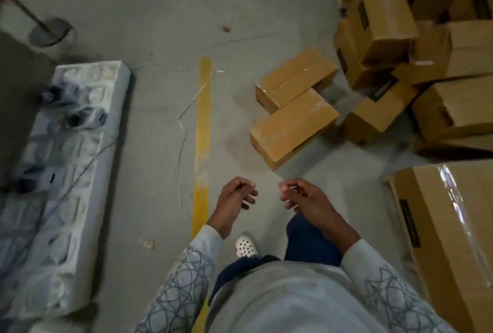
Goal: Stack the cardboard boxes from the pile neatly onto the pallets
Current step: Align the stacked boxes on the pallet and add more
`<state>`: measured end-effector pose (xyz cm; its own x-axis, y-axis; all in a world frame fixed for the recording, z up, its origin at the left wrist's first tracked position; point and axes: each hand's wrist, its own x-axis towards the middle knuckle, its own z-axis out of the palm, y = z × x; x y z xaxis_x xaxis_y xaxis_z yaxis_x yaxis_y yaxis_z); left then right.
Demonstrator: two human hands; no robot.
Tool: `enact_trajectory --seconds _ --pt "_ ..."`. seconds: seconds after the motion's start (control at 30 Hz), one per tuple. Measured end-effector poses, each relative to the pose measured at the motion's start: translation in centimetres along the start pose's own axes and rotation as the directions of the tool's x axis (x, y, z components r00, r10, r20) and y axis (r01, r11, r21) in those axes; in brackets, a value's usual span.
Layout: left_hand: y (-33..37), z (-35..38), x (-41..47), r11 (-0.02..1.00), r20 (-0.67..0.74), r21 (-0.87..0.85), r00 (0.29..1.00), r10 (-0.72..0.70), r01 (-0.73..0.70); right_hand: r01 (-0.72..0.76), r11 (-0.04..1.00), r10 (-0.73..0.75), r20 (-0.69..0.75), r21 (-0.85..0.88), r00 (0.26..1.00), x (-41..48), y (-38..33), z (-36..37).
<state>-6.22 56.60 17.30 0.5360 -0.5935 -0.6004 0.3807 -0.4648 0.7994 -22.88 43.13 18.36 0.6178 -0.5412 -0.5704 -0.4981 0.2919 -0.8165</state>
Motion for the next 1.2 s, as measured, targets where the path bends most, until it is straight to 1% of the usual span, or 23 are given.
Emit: enact_trajectory --seconds 0.1,0.2,0.3,0.37,0.43,0.47,0.57,0.67,0.77,0.83,0.87,0.93,1.0,1.03,1.07,1.1,1.13,1.2 --pt "5.0 -0.1 6.9 0.998 0.072 0.066 0.997 -0.006 0.001 -0.059 0.994 0.068 -0.091 0.09 0.994 4.3 -1.9 -1.3" --pt "8.0 0.5 14.1 0.997 0.102 0.07 0.994 -0.044 0.037 -0.144 0.963 0.194 -0.215 0.229 0.957 10.3 -3.6 -3.5" --pt "10.6 2.0 20.2 0.991 0.111 0.097 0.989 -0.102 0.091 -0.147 0.939 0.249 -0.318 0.312 0.915 17.6 -5.6 -6.3" --pt "12.5 2.7 22.7 0.981 0.119 0.165 0.985 -0.122 0.101 -0.138 0.91 0.286 -0.351 0.39 0.892 21.4 -7.7 -8.0" --pt "14.7 2.7 25.3 0.965 0.181 0.25 0.975 -0.127 0.079 -0.124 0.877 0.317 -0.365 0.464 0.876 25.0 -10.0 -9.5" --pt "16.0 2.6 26.9 0.954 0.202 0.284 0.967 -0.155 0.093 -0.116 0.859 0.337 -0.381 0.498 0.861 26.7 -10.9 -10.1" --pt "18.8 2.7 33.2 0.922 0.217 0.371 0.955 -0.203 0.112 -0.105 0.862 0.362 -0.457 0.496 0.813 31.6 -12.7 -11.4" --pt "19.7 3.4 41.4 0.89 0.182 0.409 0.938 -0.294 0.2 -0.113 0.862 0.392 -0.508 0.494 0.767 37.3 -12.5 -11.9" --pt "16.2 4.5 52.4 0.807 0.138 0.517 0.903 -0.408 0.285 -0.168 0.832 0.475 -0.521 0.529 0.709 44.7 -7.9 -11.7" --pt "11.8 6.0 61.3 0.74 0.136 0.601 0.874 -0.467 0.302 -0.229 0.797 0.555 -0.529 0.559 0.642 51.0 -2.3 -11.2" --pt "9.0 6.9 65.8 0.712 0.143 0.637 0.862 -0.486 0.295 -0.259 0.772 0.602 -0.538 0.58 0.59 54.2 1.2 -10.8" --pt "3.3 8.6 74.2 0.63 0.157 0.746 0.862 -0.482 0.216 -0.339 0.74 0.668 -0.576 0.581 0.472 60.6 8.2 -9.9" --pt "-2.1 11.1 82.1 0.553 0.198 0.829 0.884 -0.423 0.079 -0.358 0.716 0.698 -0.601 0.6 0.389 67.0 15.4 -9.9" --pt "-4.4 12.3 85.4 0.499 0.215 0.866 0.898 -0.384 0.006 -0.366 0.682 0.731 -0.585 0.633 0.351 69.9 18.5 -10.2" --pt "-6.8 13.0 88.3 0.455 0.215 0.89 0.911 -0.352 -0.034 -0.372 0.64 0.768 -0.564 0.672 0.303 72.5 21.5 -10.5" --pt "-8.5 13.8 90.6 0.429 0.222 0.902 0.908 -0.355 -0.052 -0.372 0.598 0.801 -0.536 0.71 0.266 74.8 24.1 -11.0" --pt "-10.2 14.5 92.6 0.451 0.236 0.891 0.895 -0.378 -0.044 -0.349 0.561 0.827 -0.507 0.75 0.24 76.7 26.7 -11.7" --pt "-12.5 15.6 94.6 0.547 0.241 0.835 0.86 -0.451 0.053 -0.268 0.477 0.875 -0.424 0.837 0.233 79.5 29.4 -12.8"
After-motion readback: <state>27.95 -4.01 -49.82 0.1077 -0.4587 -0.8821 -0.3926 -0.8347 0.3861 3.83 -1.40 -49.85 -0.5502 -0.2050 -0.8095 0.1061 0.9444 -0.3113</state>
